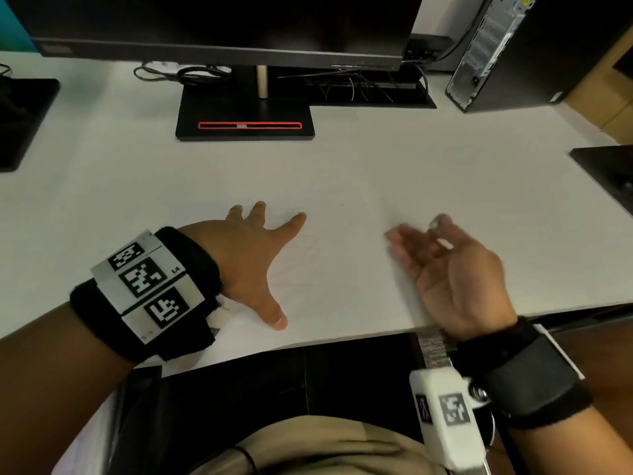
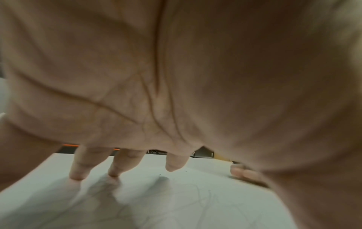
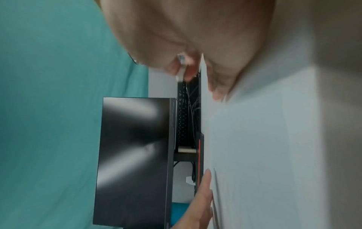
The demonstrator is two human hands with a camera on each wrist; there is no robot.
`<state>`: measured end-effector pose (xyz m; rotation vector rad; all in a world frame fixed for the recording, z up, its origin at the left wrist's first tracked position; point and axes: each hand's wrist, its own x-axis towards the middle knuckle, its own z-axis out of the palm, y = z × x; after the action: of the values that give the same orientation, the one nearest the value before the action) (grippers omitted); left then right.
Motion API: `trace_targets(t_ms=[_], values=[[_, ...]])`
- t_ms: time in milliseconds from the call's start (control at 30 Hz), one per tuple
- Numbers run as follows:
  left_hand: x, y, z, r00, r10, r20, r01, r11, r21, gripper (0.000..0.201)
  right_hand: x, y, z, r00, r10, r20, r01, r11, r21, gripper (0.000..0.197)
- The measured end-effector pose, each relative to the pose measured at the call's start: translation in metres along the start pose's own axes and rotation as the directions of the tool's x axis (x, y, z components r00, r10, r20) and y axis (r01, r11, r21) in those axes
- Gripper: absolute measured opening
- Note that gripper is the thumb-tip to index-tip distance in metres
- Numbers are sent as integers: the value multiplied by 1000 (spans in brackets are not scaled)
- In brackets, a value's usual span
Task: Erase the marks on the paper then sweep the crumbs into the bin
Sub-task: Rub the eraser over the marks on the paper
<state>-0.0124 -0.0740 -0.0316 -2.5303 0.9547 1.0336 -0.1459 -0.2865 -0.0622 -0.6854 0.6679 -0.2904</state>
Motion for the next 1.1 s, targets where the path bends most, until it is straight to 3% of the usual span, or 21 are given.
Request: trace_targets(t_ms=[67, 100, 167, 233, 267, 333, 400, 467, 533, 600, 667, 700, 733, 800, 867, 933, 1000, 1100], values=[[0, 0, 0, 1000, 4, -2, -4, 1000, 3, 148, -3, -6, 2, 996, -86, 24, 85, 995, 55, 26], [0, 0, -1, 1000, 5, -2, -5, 1000, 2, 148, -10, 2, 6, 995, -27, 101, 21, 998, 59, 23], [-1, 1, 1, 1000, 9, 2, -9, 1000, -6, 147, -28, 27, 13, 946, 199, 255, -182, 979, -89, 12], [-2, 4, 3, 1000, 21, 2, -21, 1000, -3, 149, -36, 46, 14, 853, 440, 279, -353, 882, -311, 24], [-2, 4, 5, 1000, 24, -2, -24, 1000, -1, 149, -31, 47, 13, 836, 486, 254, -397, 856, -332, 34], [-3, 5, 6, 1000, 26, -9, -26, 1000, -11, 150, -12, 32, 14, 899, 404, 167, -377, 910, -174, 29], [-3, 4, 7, 999, 26, -19, -27, 999, -21, 151, 9, 13, 13, 984, 171, 53, -174, 983, 51, 32], [-3, 3, 9, 999, 27, -29, -27, 999, -23, 153, 15, 1, 12, 999, -4, -49, 12, 988, 156, 37], [-3, 2, 9, 999, 25, -39, -26, 999, -33, 154, 1, 10, 22, 994, 57, 92, -72, 982, 173, 32], [-3, 2, 10, 999, 22, -44, -24, 999, -45, 156, -15, 33, 31, 933, 257, 253, -246, 966, -76, 15], [-3, 1, 10, 999, 10, -41, -13, 998, -60, 159, -20, 49, 39, 838, 478, 262, -374, 854, -362, 27], [-4, 1, 10, 999, -3, -38, 1, 998, -68, 160, -15, 50, 41, 822, 516, 241, -412, 831, -374, 28], [-5, 0, 11, 999, -19, -34, 16, 997, -74, 161, -7, 46, 43, 834, 509, 211, -429, 840, -331, 32], [-6, -1, 12, 999, -33, -25, 31, 996, -87, 161, 19, 29, 41, 915, 378, 139, -354, 920, -168, 45], [-7, -3, 13, 999, -35, -28, 32, 994, -100, 162, 43, 7, 35, 990, 141, 22, -142, 990, 9, 42], [-8, -2, 14, 999, -31, -31, 27, 994, -105, 163, 46, -8, 31, 998, -26, -58, 30, 997, 74, 35], [-7, 0, 13, 999, -19, -43, 15, 994, -104, 164, 35, -4, 35, 999, 5, 42, -8, 998, 64, 35], [-6, 6, 13, 998, 12, -58, -19, 992, -124, 165, 7, 31, 47, 933, 284, 222, -256, 955, -148, 34]])
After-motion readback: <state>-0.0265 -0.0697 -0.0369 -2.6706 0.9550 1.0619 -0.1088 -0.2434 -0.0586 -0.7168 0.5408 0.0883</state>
